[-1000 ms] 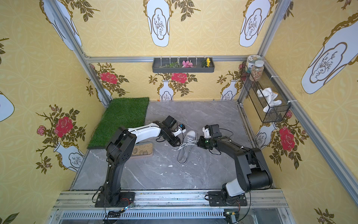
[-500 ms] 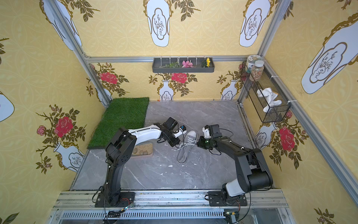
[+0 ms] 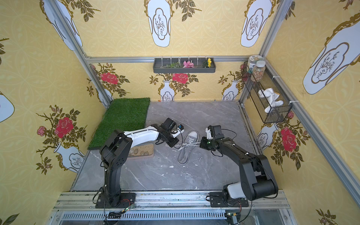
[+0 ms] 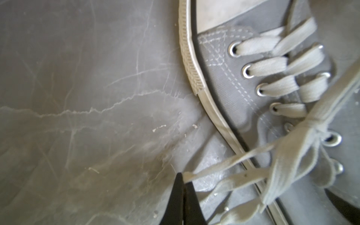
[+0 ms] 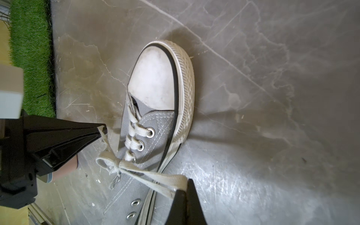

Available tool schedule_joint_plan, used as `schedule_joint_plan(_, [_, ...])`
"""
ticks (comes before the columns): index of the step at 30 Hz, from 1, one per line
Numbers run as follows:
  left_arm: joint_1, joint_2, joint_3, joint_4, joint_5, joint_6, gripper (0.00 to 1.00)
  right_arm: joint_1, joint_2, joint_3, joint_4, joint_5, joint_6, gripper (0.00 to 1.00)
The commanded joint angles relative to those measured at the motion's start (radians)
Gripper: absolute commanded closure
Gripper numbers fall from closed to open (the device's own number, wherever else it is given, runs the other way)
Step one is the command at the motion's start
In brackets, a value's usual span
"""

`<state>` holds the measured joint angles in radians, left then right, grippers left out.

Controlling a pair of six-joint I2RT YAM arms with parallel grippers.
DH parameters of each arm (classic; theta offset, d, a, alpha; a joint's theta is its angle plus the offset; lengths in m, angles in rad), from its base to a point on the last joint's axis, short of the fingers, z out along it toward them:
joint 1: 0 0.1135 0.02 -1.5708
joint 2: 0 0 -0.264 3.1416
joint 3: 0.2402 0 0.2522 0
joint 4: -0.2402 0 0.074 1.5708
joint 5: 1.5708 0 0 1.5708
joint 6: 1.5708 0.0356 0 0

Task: Tie the shoes
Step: Tie the shoelace on the shoe.

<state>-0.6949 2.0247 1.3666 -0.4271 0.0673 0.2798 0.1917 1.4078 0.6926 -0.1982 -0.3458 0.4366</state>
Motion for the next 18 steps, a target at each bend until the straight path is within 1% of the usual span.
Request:
schedule_joint_plan(1, [0.004, 0.007, -0.011, -0.044, -0.093, -0.012, 1.00, 0.005, -0.020, -0.012, -0.038, 0.120, -0.003, 1.00])
schedule_joint_plan(9, [0.003, 0.006, -0.040, -0.041, -0.158, -0.026, 1.00, 0.000, -0.052, -0.047, -0.041, 0.189, 0.016, 1.00])
schedule_joint_plan(15, [0.006, 0.022, -0.034, -0.044, -0.207, -0.044, 1.00, -0.016, -0.065, -0.068, -0.045, 0.201, 0.020, 1.00])
schedule_joint_plan(18, [0.011, 0.019, -0.035, -0.044, -0.205, -0.051, 1.00, -0.027, -0.072, -0.083, -0.043, 0.193, 0.024, 1.00])
